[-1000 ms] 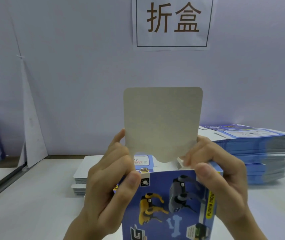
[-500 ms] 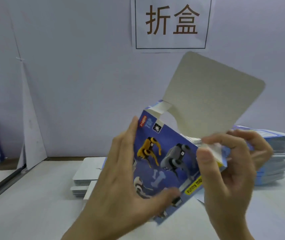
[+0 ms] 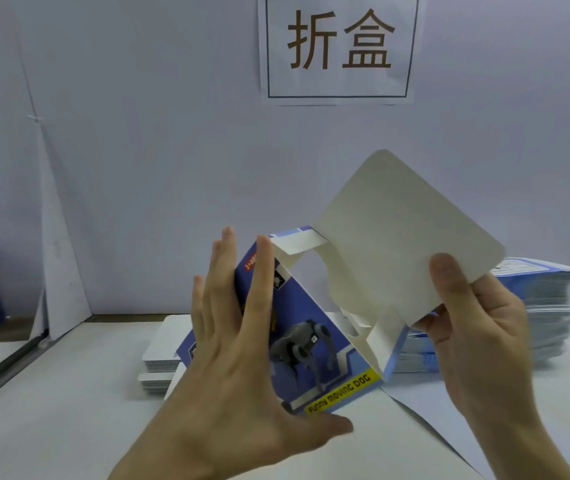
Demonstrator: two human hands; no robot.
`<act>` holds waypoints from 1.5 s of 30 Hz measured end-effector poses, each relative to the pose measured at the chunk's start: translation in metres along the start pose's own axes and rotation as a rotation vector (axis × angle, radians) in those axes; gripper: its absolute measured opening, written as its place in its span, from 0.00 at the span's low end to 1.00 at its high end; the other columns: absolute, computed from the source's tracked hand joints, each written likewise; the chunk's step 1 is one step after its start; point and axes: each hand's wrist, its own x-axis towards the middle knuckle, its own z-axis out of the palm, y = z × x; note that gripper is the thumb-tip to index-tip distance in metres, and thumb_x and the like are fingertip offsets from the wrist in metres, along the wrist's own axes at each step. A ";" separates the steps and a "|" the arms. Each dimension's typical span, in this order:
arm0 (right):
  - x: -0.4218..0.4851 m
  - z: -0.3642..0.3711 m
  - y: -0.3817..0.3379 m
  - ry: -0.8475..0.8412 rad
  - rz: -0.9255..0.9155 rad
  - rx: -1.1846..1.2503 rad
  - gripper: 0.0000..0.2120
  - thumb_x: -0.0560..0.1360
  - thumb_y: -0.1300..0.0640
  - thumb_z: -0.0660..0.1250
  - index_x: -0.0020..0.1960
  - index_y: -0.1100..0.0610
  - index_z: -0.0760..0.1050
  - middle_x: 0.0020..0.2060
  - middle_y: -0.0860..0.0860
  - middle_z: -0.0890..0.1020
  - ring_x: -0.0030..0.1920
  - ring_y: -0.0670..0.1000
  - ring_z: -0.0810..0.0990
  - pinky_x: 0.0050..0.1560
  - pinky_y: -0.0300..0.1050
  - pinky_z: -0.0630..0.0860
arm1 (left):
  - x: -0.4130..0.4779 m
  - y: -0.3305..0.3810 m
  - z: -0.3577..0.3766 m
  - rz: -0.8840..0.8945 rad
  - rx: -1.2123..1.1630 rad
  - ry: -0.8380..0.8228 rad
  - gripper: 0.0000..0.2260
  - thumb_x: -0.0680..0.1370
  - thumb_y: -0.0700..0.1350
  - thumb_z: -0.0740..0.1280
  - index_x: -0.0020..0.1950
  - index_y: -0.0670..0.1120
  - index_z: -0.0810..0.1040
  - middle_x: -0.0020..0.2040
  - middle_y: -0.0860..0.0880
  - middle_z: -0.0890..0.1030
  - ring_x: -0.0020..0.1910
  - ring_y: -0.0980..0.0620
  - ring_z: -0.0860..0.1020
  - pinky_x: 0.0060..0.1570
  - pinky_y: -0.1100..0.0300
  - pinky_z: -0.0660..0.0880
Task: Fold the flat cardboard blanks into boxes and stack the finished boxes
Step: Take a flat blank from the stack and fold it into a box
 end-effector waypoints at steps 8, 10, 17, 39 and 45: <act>0.010 -0.004 0.013 -0.113 0.859 0.521 0.17 0.56 0.64 0.78 0.44 0.65 0.82 0.33 0.57 0.83 0.31 0.53 0.83 0.30 0.43 0.80 | 0.015 0.015 -0.013 -0.070 -0.067 0.060 0.20 0.69 0.46 0.77 0.58 0.60 0.77 0.47 0.53 0.76 0.50 0.60 0.76 0.59 0.44 0.72; 0.008 -0.002 0.024 -0.194 1.067 0.536 0.23 0.47 0.70 0.81 0.41 0.68 0.82 0.33 0.59 0.81 0.31 0.56 0.82 0.36 0.45 0.81 | 0.011 0.016 -0.015 0.107 -0.003 0.079 0.59 0.57 0.40 0.82 0.77 0.63 0.50 0.64 0.48 0.66 0.67 0.44 0.70 0.62 0.35 0.69; 0.003 0.001 0.029 -0.139 1.001 0.470 0.14 0.62 0.60 0.71 0.46 0.66 0.84 0.38 0.59 0.85 0.30 0.52 0.84 0.26 0.38 0.79 | 0.021 -0.008 -0.026 -0.077 -0.073 0.091 0.49 0.66 0.40 0.80 0.78 0.49 0.53 0.66 0.41 0.69 0.68 0.34 0.68 0.61 0.51 0.72; -0.002 -0.007 0.025 0.150 -0.357 -0.334 0.17 0.76 0.60 0.69 0.51 0.36 0.82 0.39 0.35 0.84 0.33 0.39 0.73 0.37 0.28 0.71 | 0.002 -0.001 -0.020 0.107 -0.086 -0.178 0.39 0.60 0.72 0.70 0.67 0.66 0.61 0.78 0.54 0.42 0.75 0.51 0.61 0.60 0.37 0.73; 0.000 -0.005 0.020 0.039 -0.204 -0.190 0.07 0.74 0.50 0.70 0.50 0.44 0.84 0.41 0.40 0.85 0.38 0.39 0.78 0.37 0.30 0.73 | 0.001 -0.013 -0.007 0.155 -0.104 -0.161 0.38 0.60 0.67 0.71 0.68 0.62 0.61 0.79 0.47 0.44 0.77 0.56 0.52 0.61 0.57 0.67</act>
